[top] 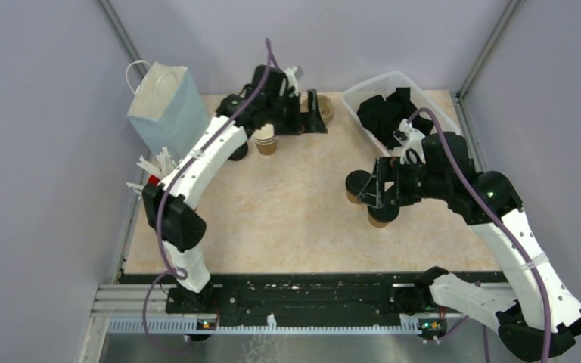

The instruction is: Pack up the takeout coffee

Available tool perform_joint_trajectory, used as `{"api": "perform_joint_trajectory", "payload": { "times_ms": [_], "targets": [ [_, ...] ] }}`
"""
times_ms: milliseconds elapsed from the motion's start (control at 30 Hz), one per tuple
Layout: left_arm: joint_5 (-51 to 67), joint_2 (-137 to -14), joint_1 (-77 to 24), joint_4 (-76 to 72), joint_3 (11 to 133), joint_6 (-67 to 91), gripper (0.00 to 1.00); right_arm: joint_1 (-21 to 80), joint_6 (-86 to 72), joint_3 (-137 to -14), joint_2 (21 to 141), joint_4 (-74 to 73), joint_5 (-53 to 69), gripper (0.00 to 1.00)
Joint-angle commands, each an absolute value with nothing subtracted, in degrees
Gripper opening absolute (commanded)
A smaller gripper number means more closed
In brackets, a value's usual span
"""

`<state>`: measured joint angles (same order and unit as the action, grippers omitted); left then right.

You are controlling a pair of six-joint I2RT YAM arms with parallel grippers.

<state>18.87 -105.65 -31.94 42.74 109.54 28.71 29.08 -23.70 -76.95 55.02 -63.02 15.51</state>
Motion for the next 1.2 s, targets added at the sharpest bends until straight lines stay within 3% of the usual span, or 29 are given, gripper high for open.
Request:
{"api": "perform_joint_trajectory", "payload": {
  "times_ms": [0,367,667,1000,1167],
  "targets": [
    [13.17,-97.83,-24.09,52.77,115.68,22.86,0.98,28.98,-22.51,-80.00,55.57,-60.40,18.48,0.87],
    [11.84,-96.50,-7.46,54.14,125.68,18.58,0.99,28.87,-25.47,-79.75,62.50,-54.20,18.63,0.89],
    [9.39,-97.26,-6.61,47.41,121.24,17.40,0.99,28.31,-26.17,-79.46,71.41,-44.92,18.39,0.90],
    [27.36,-105.70,-8.76,30.05,111.82,25.72,0.93,23.69,-29.29,-88.35,87.24,-40.81,9.34,0.87],
    [29.48,-113.81,-12.83,26.90,115.89,23.91,0.85,23.19,-26.36,-96.44,93.54,-44.77,15.18,0.82]
  ]
}}
